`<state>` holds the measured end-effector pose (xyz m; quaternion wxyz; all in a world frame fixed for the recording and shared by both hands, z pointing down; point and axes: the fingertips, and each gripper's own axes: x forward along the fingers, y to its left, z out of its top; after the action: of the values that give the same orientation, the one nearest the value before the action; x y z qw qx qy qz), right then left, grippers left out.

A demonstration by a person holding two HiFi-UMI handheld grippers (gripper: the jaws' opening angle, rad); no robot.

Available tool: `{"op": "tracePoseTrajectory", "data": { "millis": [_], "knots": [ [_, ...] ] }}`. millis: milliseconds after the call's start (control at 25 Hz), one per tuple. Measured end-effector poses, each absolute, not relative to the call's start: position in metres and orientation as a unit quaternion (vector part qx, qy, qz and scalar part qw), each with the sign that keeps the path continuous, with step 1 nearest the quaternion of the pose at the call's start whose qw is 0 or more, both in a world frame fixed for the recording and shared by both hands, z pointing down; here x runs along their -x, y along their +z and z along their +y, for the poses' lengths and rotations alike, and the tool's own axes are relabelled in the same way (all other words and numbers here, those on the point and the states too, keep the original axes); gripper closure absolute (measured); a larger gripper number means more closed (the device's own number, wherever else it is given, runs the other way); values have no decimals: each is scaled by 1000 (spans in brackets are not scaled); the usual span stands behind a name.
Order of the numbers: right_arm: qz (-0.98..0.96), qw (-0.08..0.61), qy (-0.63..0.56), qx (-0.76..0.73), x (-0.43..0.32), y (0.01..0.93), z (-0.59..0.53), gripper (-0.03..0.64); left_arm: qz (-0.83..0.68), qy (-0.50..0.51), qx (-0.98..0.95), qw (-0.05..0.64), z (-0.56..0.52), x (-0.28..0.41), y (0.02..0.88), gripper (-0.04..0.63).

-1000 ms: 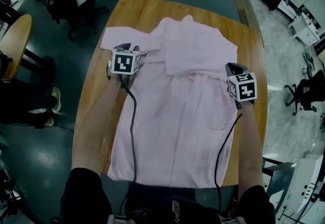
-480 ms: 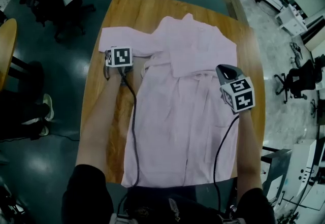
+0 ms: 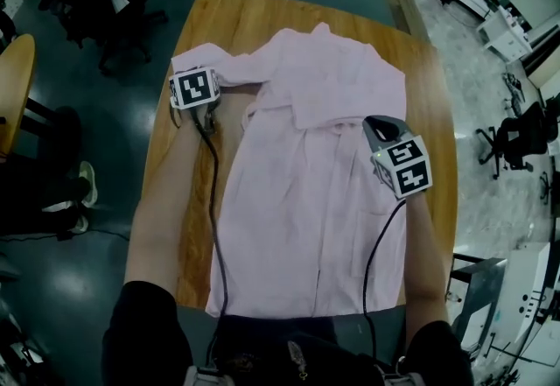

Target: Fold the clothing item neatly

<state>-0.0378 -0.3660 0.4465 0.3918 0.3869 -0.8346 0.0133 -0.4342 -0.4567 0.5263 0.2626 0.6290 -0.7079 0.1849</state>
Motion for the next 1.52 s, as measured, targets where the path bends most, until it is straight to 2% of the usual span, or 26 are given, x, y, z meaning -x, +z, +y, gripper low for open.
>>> {"op": "tracePoseTrajectory", "data": {
  "millis": [120,240,400,560,800,960,1120,1160,1240,1360,1520],
  "knots": [
    [-843,383,14,-378,34,444,-370,604,-728,132,-635,222,-457,425,476,565],
    [-852,371,10,-369,35,438,-373,604,-739,74,-653,150,-458,412,403,565],
    [-860,358,11,-364,25,432,-373,603,-706,37,-705,56,-456,356,330,565],
    [-863,350,15,-365,9,432,-370,603,-653,72,-753,-22,-461,280,306,565],
    [-853,349,31,-386,-45,435,-362,603,-552,171,-811,-93,-463,146,344,563],
    [-846,349,47,-400,-80,444,-354,603,-450,242,-854,-103,-449,49,408,561],
    [-842,355,56,-403,-102,461,-348,603,-373,304,-875,-55,-435,-8,489,540],
    [-840,357,59,-403,-105,465,-347,603,-352,322,-878,-40,-431,-17,505,513],
    [-839,360,64,-403,-108,474,-345,603,-307,348,-886,-19,-416,-31,528,415],
    [-839,360,70,-401,-106,480,-345,603,-262,352,-898,-31,-393,-44,529,386],
    [-848,345,68,-397,-87,472,-365,603,-269,324,-906,-44,-388,-28,500,387]
  ]
}}
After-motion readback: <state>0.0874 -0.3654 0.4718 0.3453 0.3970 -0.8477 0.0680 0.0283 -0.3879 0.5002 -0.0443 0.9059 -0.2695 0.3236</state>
